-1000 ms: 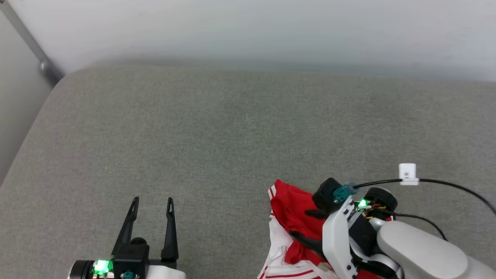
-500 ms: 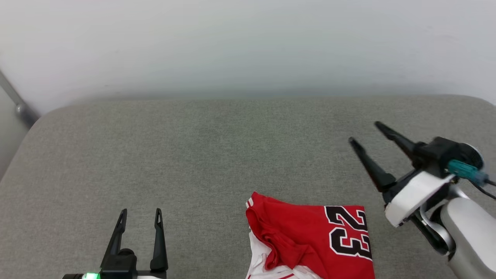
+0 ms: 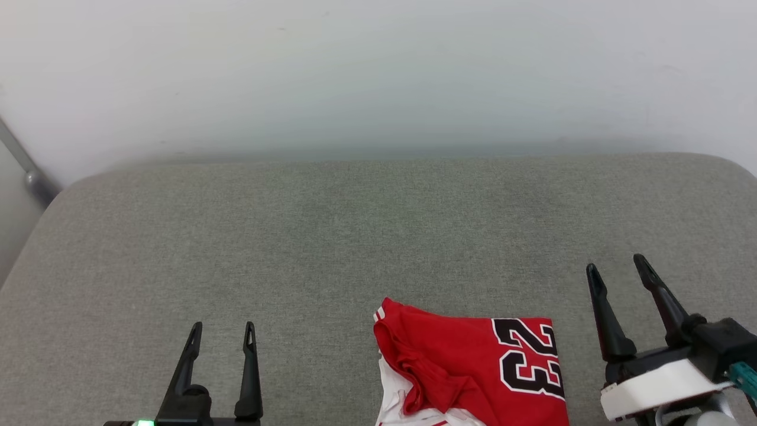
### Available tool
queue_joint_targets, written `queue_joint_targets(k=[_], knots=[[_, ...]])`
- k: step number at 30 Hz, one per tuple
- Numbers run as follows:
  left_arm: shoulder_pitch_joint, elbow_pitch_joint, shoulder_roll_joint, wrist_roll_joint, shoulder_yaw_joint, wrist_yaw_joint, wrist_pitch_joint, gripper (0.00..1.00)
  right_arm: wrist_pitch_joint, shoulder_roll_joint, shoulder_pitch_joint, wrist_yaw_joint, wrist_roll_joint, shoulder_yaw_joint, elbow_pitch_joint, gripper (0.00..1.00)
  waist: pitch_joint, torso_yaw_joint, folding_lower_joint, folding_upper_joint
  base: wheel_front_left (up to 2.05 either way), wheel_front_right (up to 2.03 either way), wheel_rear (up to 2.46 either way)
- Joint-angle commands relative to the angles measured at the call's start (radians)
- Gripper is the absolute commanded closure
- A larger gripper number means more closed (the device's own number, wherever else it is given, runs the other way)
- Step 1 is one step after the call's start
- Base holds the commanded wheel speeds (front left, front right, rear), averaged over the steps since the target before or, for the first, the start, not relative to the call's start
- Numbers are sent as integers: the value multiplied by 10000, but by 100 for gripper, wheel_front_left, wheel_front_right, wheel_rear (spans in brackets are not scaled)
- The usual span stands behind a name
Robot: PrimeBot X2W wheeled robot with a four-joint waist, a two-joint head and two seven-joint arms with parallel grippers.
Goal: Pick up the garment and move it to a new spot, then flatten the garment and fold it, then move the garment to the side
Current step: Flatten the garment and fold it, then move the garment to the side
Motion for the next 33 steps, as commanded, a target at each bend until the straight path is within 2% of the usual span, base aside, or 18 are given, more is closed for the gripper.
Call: queue_joint_targets(k=[1,7,13,24,30,33], knots=[[112,-23,-47,-53,31,-28,-21,0,-49,174,187,-4,-79,-123,-171,0,-13,11,0,0,0,0,0],[199,-44,-104,-34,52,-168,-21,0,-43,1088,1460,-4,-531,-797,-1278,0,-98,123,0,0,0,0,0],[220,36,-151,9,102,-255,-21,0,-44,1433,2244,-6,-794,-967,-1692,0,-133,242,0,0,0,0,0],[289,83,-237,81,185,-349,-21,0,-47,1616,2601,-6,-951,-1103,-1610,0,-92,283,0,0,0,0,0],[305,71,-294,66,263,-356,-21,0,-47,1610,1917,-6,-1113,-1156,-1946,0,-29,193,0,0,0,0,0],[250,91,-313,59,299,-365,-21,0,-46,1258,1255,-6,-1194,-1294,-2170,0,-1,162,0,0,0,0,0]])
